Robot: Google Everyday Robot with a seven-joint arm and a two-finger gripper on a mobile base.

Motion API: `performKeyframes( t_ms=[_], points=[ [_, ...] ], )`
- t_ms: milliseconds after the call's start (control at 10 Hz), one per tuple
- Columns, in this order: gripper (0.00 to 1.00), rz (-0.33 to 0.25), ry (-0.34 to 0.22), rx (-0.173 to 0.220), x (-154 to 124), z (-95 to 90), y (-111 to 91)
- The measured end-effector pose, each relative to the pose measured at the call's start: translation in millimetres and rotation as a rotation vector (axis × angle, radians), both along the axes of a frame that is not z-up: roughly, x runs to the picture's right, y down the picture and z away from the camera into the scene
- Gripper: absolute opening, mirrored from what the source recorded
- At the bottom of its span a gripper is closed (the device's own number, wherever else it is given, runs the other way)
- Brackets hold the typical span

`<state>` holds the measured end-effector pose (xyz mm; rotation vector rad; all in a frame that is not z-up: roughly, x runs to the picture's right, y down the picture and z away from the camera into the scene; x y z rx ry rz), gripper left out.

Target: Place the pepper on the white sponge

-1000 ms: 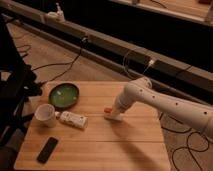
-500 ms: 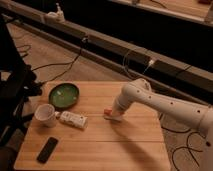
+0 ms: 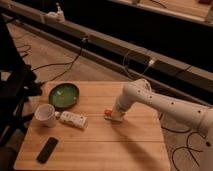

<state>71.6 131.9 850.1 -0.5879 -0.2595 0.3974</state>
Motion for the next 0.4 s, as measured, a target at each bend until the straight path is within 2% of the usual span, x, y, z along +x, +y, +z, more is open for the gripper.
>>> performKeyframes(
  t_ms=[400],
  points=[
    [0.7, 0.02, 0.006, 0.036, 14.6, -18.1, -16.3]
  ],
)
